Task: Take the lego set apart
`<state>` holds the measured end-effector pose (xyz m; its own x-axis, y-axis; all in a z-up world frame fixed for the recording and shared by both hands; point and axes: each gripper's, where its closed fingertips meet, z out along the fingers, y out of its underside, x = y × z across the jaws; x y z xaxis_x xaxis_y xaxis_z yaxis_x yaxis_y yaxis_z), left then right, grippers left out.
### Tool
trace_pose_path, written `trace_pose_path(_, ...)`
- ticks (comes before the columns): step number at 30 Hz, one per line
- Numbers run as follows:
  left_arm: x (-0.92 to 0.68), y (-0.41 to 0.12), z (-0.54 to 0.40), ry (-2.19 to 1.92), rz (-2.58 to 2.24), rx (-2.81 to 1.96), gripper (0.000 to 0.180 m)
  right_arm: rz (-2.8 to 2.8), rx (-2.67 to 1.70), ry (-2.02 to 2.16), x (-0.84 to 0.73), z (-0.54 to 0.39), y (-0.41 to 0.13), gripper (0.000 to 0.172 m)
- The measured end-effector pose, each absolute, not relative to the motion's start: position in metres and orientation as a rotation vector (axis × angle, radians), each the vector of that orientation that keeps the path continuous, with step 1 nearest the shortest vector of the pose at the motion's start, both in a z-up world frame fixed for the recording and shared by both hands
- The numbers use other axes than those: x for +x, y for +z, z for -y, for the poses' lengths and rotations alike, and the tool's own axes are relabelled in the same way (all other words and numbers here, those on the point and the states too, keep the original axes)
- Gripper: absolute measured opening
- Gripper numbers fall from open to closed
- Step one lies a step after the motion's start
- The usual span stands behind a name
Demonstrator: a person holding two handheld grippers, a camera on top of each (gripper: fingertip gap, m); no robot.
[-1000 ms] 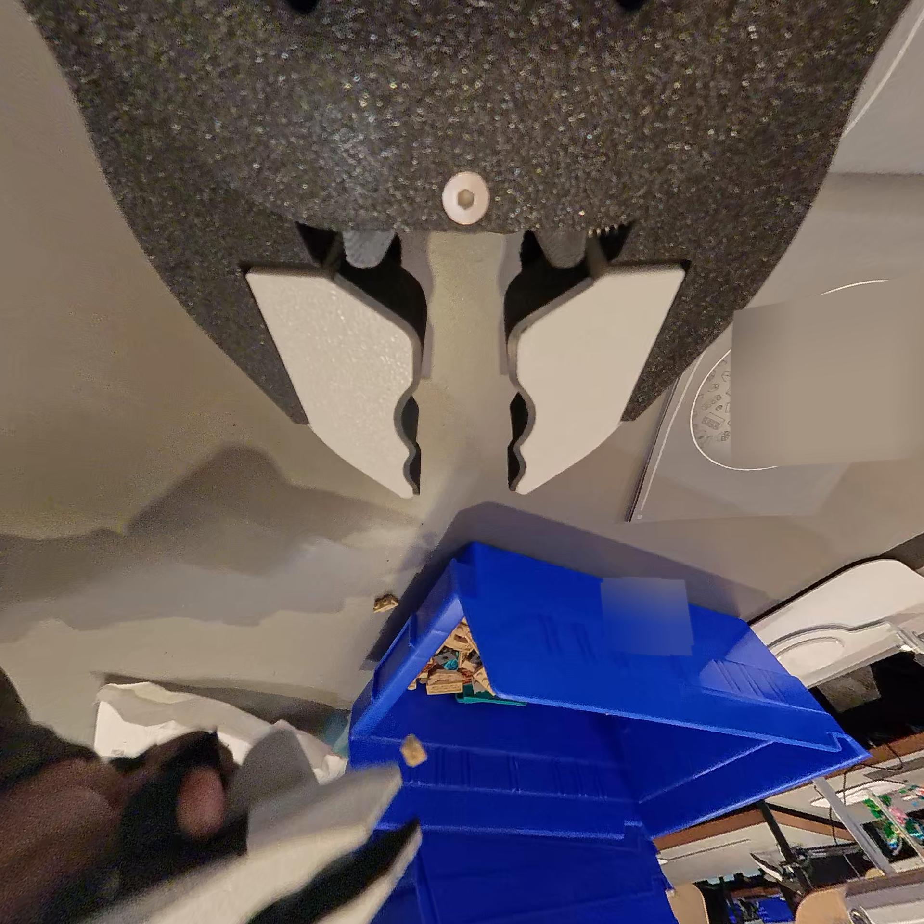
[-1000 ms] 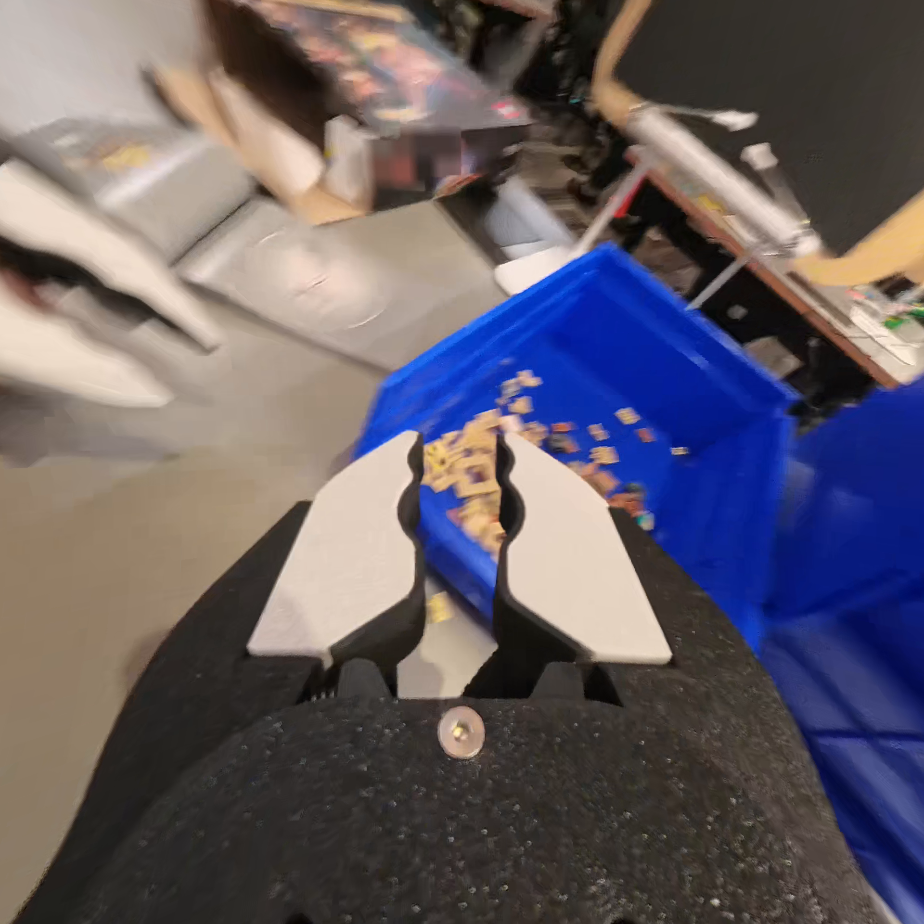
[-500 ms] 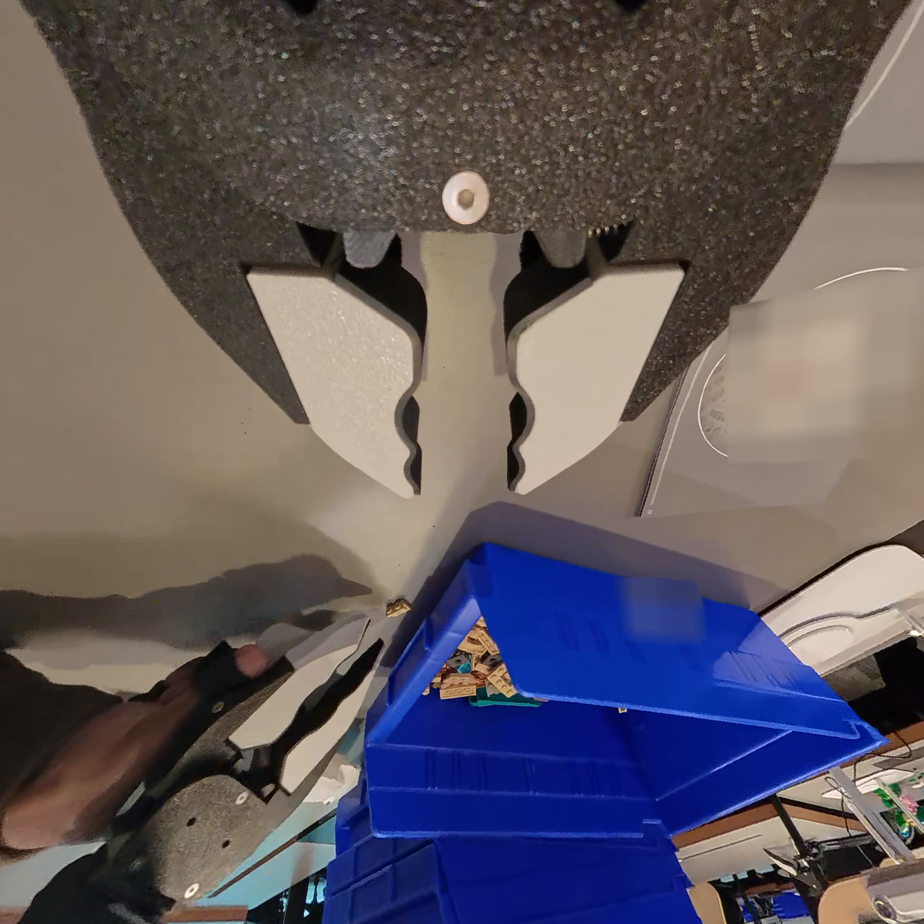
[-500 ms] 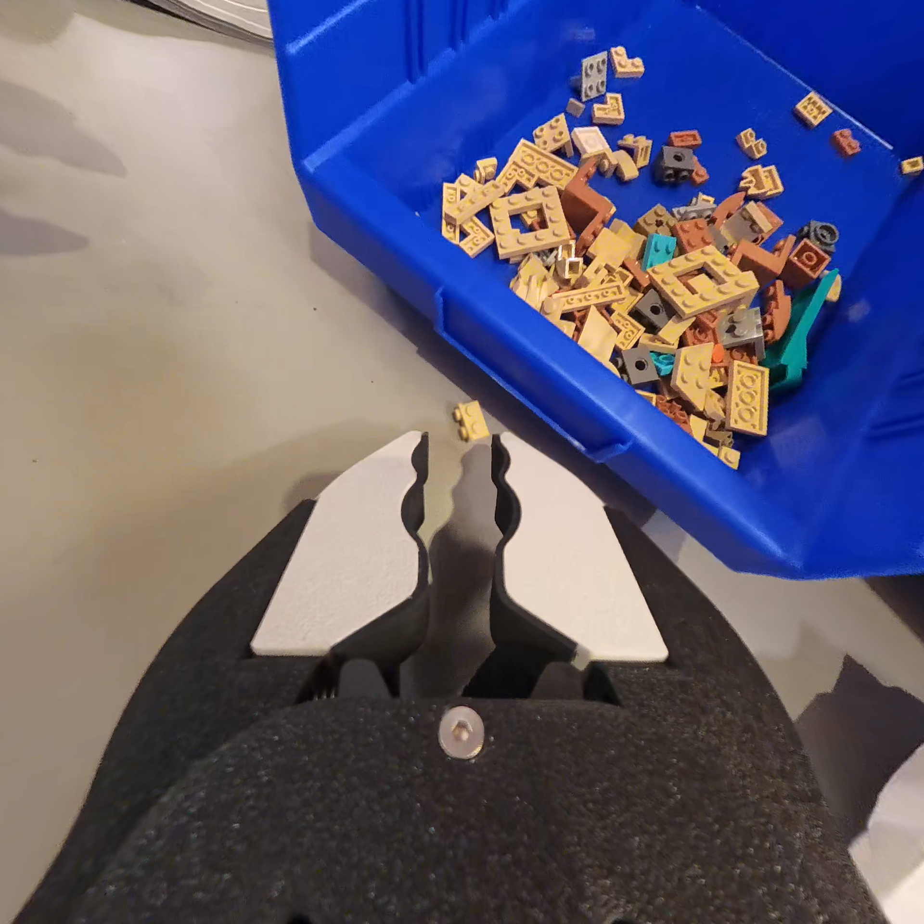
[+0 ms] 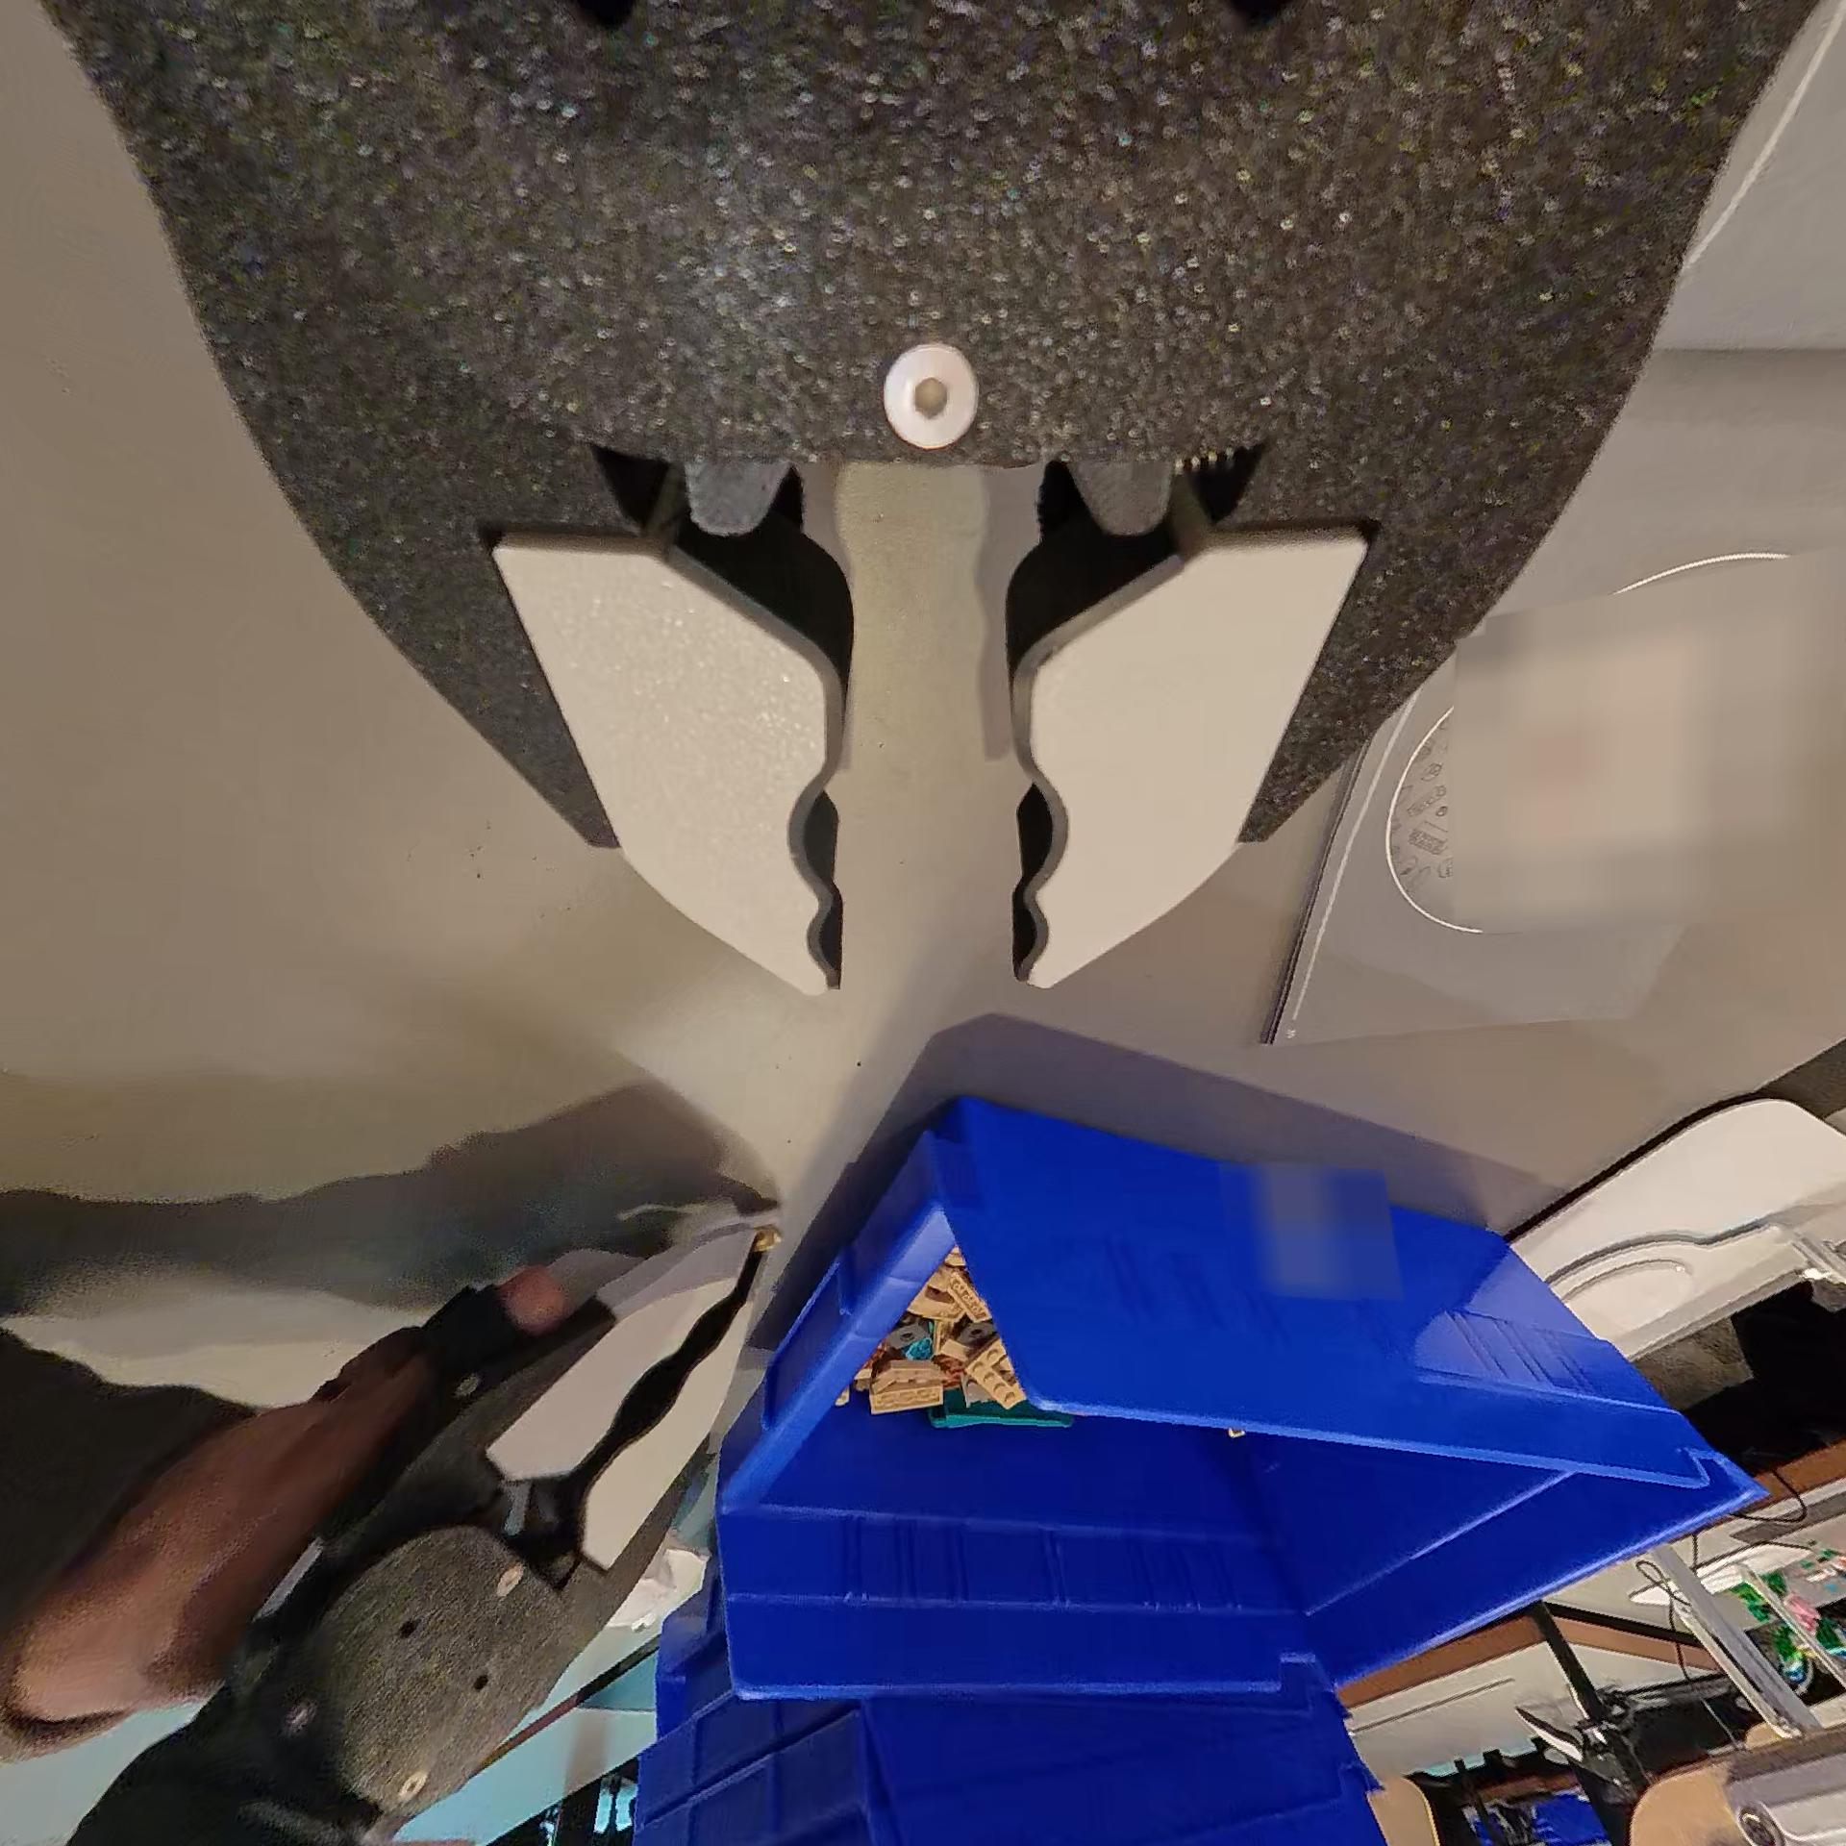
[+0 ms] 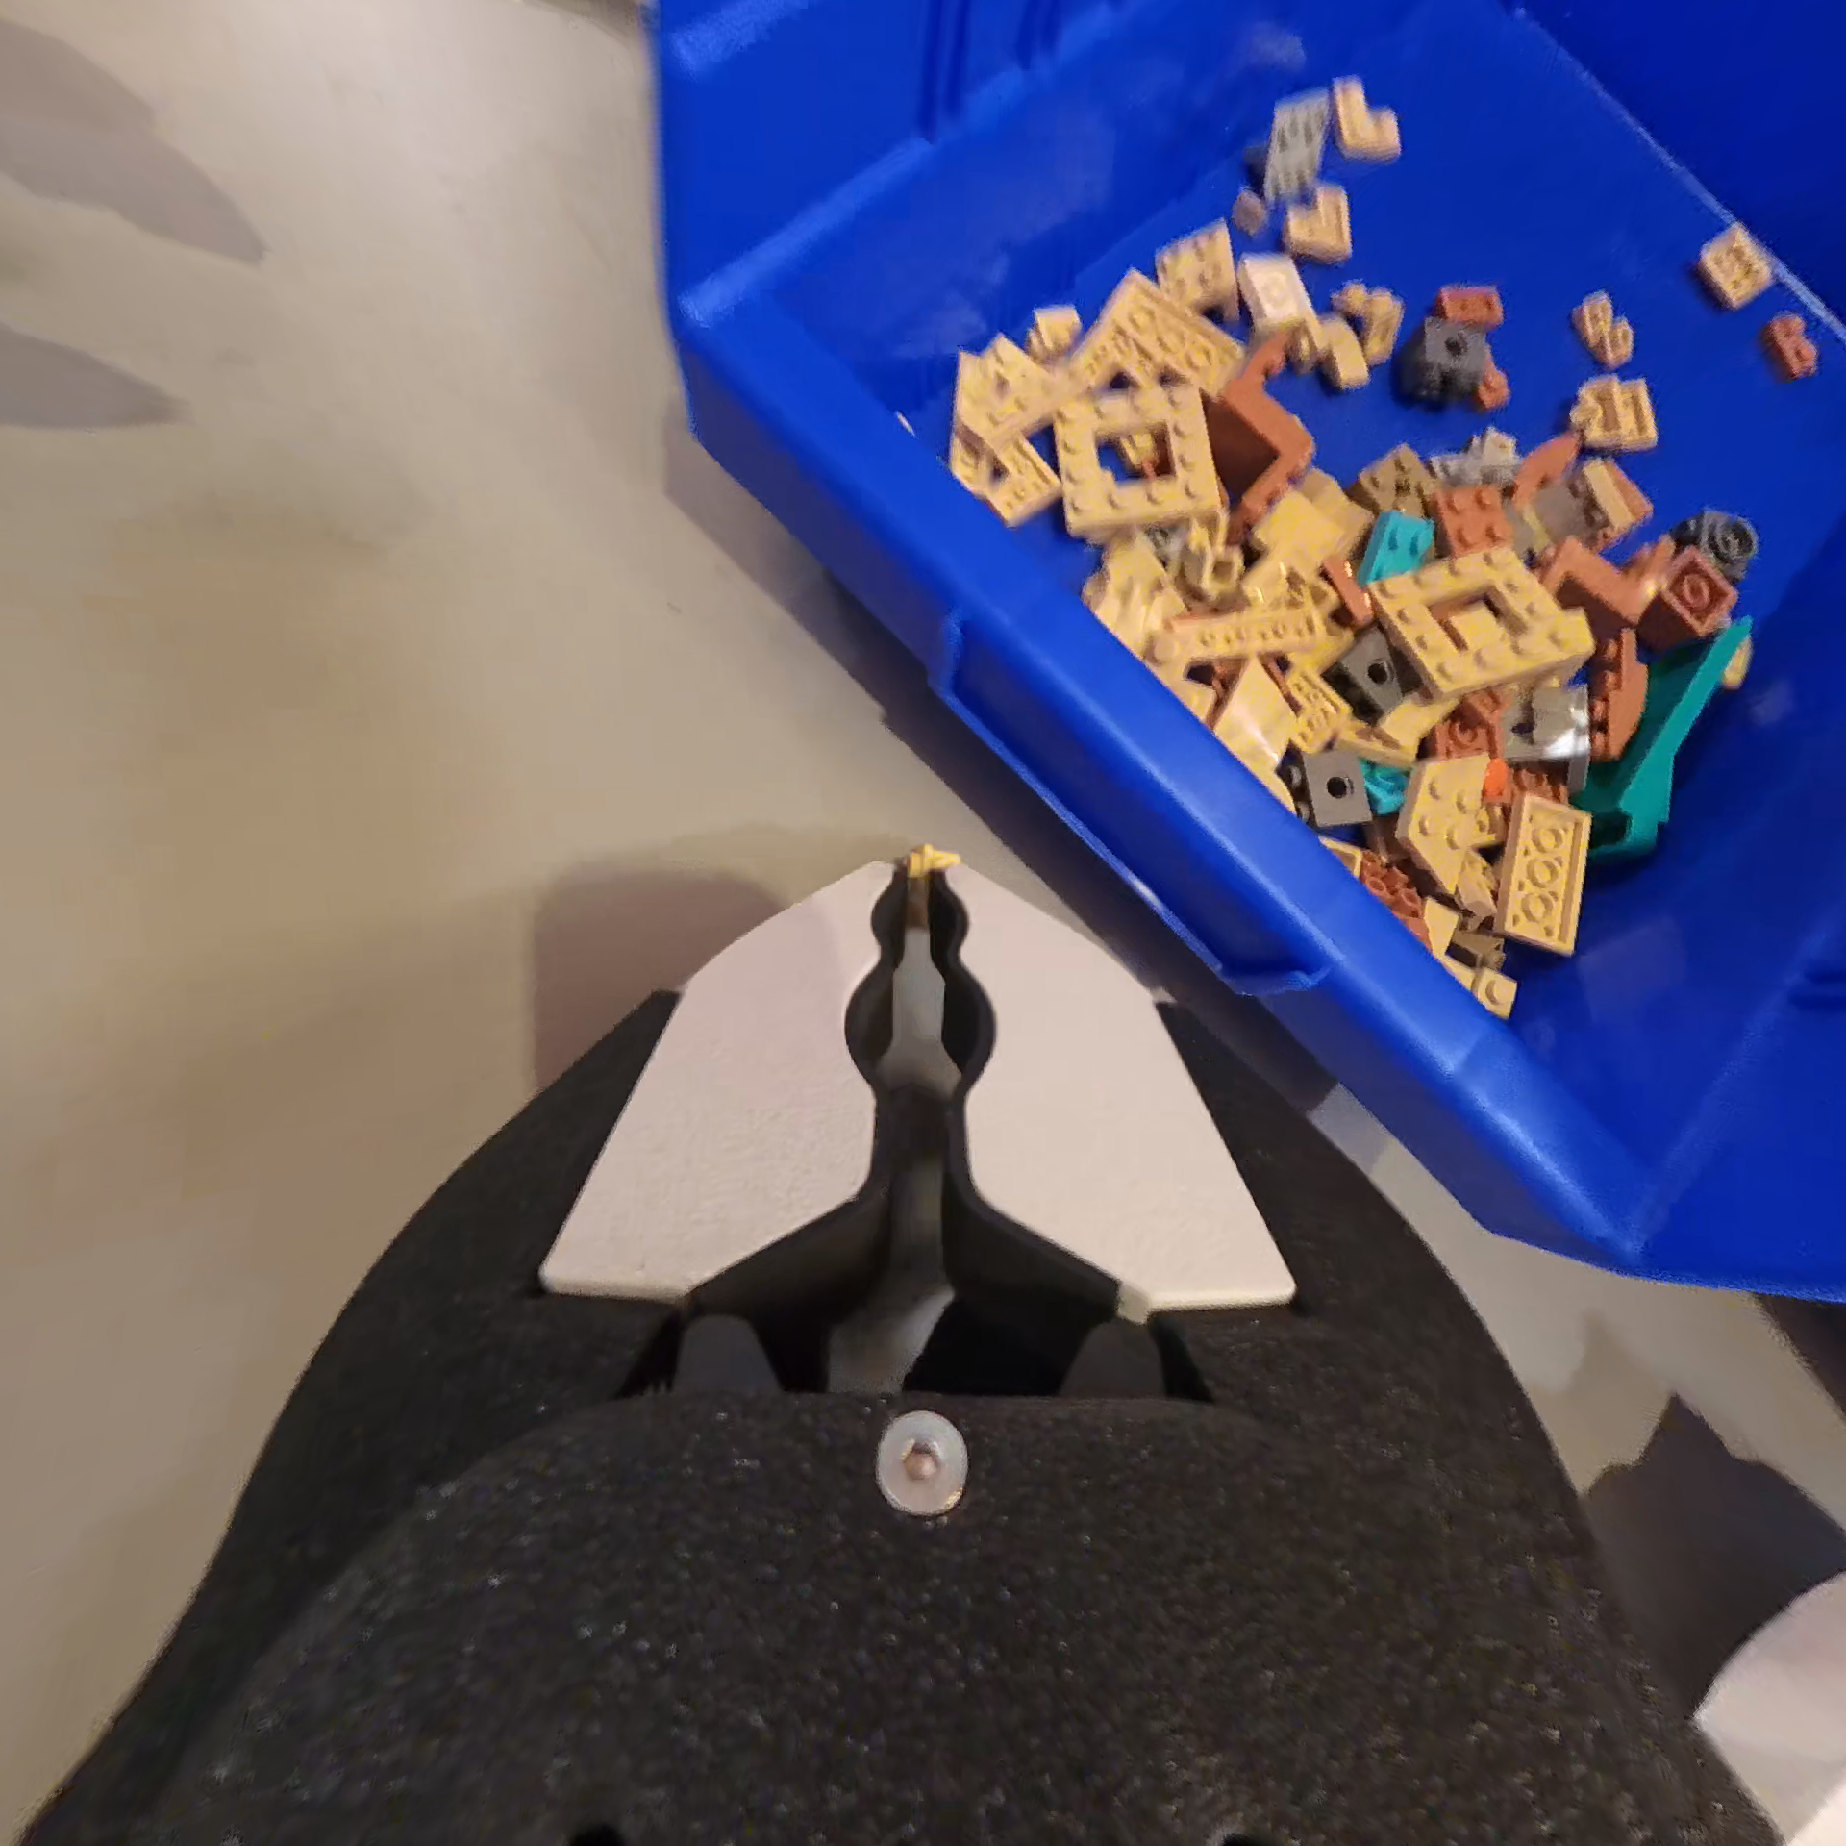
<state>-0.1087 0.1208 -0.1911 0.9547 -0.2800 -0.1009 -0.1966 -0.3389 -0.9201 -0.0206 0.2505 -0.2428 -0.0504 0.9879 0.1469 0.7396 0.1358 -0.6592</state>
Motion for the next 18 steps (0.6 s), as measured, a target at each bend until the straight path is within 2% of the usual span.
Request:
trace_pose_path(4,-0.110,-0.191,-0.121,-0.096,-0.331,-1.930,0.032,1.748,-1.505,0.718,-0.034,-0.246,-0.184,0.003)
trace_pose_path(7,-0.110,-0.194,-0.122,-0.098,-0.332,-1.940,0.032,1.548,-1.404,0.716,-0.052,-0.272,-0.130,0.004)
trace_pose_path(9,-0.111,-0.196,-0.123,-0.090,-0.331,-1.949,0.032,1.451,-1.404,0.684,-0.060,-0.293,-0.112,0.008)
trace_pose_path(11,-0.114,-0.198,-0.123,-0.080,-0.324,-1.955,0.032,1.426,-1.450,0.673,-0.063,-0.304,-0.112,0.031)
trace_pose_path(12,-0.115,-0.199,-0.123,-0.077,-0.318,-1.957,0.032,1.426,-1.472,0.663,-0.063,-0.307,-0.116,0.036)
trace_pose_path(18,-0.118,-0.199,-0.124,-0.101,-0.292,-1.952,0.032,1.386,-1.459,0.694,-0.042,-0.303,-0.135,0.037)
